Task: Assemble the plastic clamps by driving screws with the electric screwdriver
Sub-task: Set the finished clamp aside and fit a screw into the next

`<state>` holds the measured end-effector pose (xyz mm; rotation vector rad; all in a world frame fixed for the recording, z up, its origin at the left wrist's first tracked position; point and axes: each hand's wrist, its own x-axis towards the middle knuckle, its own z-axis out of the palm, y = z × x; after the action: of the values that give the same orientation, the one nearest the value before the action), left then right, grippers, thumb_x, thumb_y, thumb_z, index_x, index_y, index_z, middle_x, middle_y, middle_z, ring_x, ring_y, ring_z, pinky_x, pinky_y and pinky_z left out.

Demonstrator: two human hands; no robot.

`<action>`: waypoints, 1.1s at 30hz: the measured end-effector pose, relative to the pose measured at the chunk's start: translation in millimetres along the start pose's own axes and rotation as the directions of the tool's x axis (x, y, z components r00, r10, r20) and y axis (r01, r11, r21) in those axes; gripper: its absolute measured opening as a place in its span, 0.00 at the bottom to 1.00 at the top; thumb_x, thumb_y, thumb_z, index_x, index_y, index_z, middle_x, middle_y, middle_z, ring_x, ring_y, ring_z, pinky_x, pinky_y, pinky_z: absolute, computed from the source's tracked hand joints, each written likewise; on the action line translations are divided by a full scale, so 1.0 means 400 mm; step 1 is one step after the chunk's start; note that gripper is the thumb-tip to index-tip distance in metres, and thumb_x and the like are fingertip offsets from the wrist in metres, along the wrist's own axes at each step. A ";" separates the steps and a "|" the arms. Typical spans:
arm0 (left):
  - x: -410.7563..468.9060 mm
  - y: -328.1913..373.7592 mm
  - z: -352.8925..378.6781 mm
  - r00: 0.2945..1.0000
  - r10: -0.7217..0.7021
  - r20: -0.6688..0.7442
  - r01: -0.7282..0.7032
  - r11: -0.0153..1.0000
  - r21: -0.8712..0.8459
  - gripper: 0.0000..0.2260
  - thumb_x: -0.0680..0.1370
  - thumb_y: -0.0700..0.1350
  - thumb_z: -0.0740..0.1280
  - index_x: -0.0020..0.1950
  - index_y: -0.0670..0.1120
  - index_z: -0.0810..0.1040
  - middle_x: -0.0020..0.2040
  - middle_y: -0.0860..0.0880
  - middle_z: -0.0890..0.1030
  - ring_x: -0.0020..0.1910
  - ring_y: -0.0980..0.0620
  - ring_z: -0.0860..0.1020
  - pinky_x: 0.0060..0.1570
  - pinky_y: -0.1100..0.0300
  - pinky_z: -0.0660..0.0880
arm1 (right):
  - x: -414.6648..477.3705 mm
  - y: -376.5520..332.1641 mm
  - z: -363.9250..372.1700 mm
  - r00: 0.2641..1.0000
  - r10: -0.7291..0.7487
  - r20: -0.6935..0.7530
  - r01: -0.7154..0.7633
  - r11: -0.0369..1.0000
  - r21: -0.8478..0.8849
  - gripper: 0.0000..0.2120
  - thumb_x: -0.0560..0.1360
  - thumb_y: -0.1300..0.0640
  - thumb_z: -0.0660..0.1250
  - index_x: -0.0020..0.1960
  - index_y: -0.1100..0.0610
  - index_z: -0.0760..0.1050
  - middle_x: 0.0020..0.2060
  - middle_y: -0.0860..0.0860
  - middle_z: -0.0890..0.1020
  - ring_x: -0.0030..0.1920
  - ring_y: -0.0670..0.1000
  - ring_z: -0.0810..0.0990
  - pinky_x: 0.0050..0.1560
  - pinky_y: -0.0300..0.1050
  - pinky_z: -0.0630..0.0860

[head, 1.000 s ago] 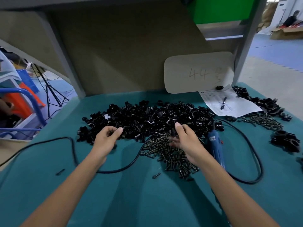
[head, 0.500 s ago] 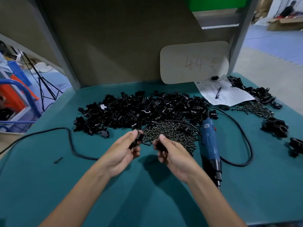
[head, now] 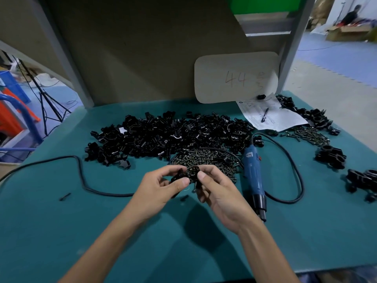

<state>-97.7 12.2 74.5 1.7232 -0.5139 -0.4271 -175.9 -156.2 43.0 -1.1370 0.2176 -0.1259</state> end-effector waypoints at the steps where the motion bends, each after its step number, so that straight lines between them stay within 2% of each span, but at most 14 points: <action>1: 0.000 0.000 -0.002 1.000 0.009 -0.003 -0.009 0.999 0.036 0.15 0.71 0.55 0.74 0.57 0.55 0.84 0.38 0.45 0.77 0.37 0.49 0.67 0.39 0.55 0.65 | -0.001 -0.007 0.001 1.000 0.001 0.004 -0.001 1.000 0.022 0.05 0.80 0.55 0.69 0.55 0.50 0.81 0.39 0.46 0.78 0.37 0.45 0.76 0.38 0.40 0.74; 3: 0.001 0.001 -0.001 0.999 0.033 -0.007 -0.033 0.995 0.095 0.14 0.73 0.55 0.74 0.58 0.58 0.84 0.39 0.47 0.78 0.36 0.51 0.68 0.39 0.57 0.65 | -0.004 -0.016 0.007 1.000 -0.011 0.023 0.009 0.998 0.064 0.07 0.77 0.53 0.70 0.54 0.49 0.83 0.38 0.46 0.78 0.36 0.45 0.76 0.38 0.39 0.74; 6: -0.005 0.006 0.008 0.994 0.103 -0.031 -0.093 0.966 0.243 0.12 0.75 0.54 0.75 0.59 0.60 0.83 0.39 0.60 0.81 0.31 0.62 0.72 0.36 0.69 0.68 | -0.007 -0.018 0.024 0.996 -0.051 0.073 0.045 0.996 0.071 0.09 0.76 0.51 0.69 0.54 0.49 0.84 0.37 0.48 0.79 0.36 0.44 0.76 0.38 0.39 0.77; 9: -0.015 0.013 0.015 0.978 0.195 -0.073 -0.150 0.902 0.405 0.16 0.76 0.57 0.73 0.63 0.60 0.81 0.51 0.62 0.82 0.46 0.65 0.78 0.43 0.74 0.69 | -0.007 -0.018 0.038 0.996 -0.089 0.015 0.088 0.994 0.058 0.08 0.74 0.51 0.71 0.52 0.48 0.84 0.41 0.49 0.82 0.40 0.46 0.82 0.46 0.42 0.81; 10: -0.019 0.016 0.016 0.972 0.226 -0.069 -0.173 0.878 0.446 0.16 0.76 0.58 0.72 0.63 0.60 0.80 0.53 0.63 0.82 0.49 0.65 0.78 0.44 0.74 0.69 | -0.007 -0.019 0.038 0.994 -0.104 -0.012 0.105 0.993 0.063 0.07 0.73 0.50 0.72 0.50 0.48 0.84 0.42 0.49 0.83 0.42 0.48 0.83 0.48 0.43 0.81; 12: -0.024 0.022 0.018 0.966 0.256 -0.047 -0.200 0.846 0.493 0.16 0.77 0.60 0.70 0.64 0.60 0.77 0.52 0.63 0.81 0.49 0.65 0.77 0.45 0.72 0.69 | -0.010 -0.025 0.039 0.992 -0.127 -0.025 0.128 0.990 0.059 0.04 0.73 0.51 0.73 0.48 0.47 0.84 0.43 0.48 0.84 0.45 0.48 0.84 0.49 0.42 0.81; 15: -0.028 0.027 0.023 0.961 0.274 -0.037 -0.230 0.867 0.442 0.18 0.77 0.63 0.67 0.64 0.60 0.76 0.49 0.62 0.81 0.48 0.63 0.78 0.45 0.68 0.71 | -0.020 -0.037 0.045 0.989 -0.144 0.015 0.142 0.985 0.102 0.04 0.75 0.52 0.73 0.49 0.48 0.84 0.42 0.47 0.85 0.44 0.46 0.85 0.48 0.40 0.81; 19: -0.036 0.028 0.044 0.944 0.323 -0.068 -0.278 0.890 0.362 0.18 0.76 0.63 0.65 0.66 0.63 0.74 0.56 0.62 0.80 0.58 0.60 0.79 0.54 0.67 0.74 | -0.034 -0.052 0.055 0.986 -0.165 0.010 0.161 0.975 0.150 0.12 0.73 0.51 0.76 0.54 0.53 0.83 0.45 0.52 0.85 0.46 0.50 0.85 0.48 0.42 0.81; 25: -0.043 0.035 0.053 0.940 0.342 -0.006 -0.313 0.869 0.382 0.19 0.80 0.63 0.60 0.71 0.63 0.70 0.61 0.60 0.78 0.62 0.59 0.77 0.59 0.59 0.76 | -0.051 -0.062 0.067 0.988 -0.155 0.001 0.153 0.974 0.168 0.07 0.73 0.52 0.76 0.50 0.52 0.83 0.49 0.56 0.85 0.49 0.53 0.85 0.50 0.43 0.81; 33: -0.044 0.054 0.046 0.953 0.288 0.092 -0.296 0.826 0.479 0.21 0.80 0.68 0.54 0.73 0.69 0.63 0.64 0.64 0.75 0.64 0.63 0.74 0.62 0.54 0.74 | -0.060 -0.073 0.068 0.988 -0.154 -0.002 0.152 0.977 0.149 0.05 0.71 0.52 0.75 0.46 0.51 0.84 0.40 0.51 0.84 0.42 0.47 0.84 0.47 0.40 0.81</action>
<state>-124.7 3.5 91.9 2.0794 -0.9474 -0.0860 -192.6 -139.3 82.9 -1.0045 0.1093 -0.2690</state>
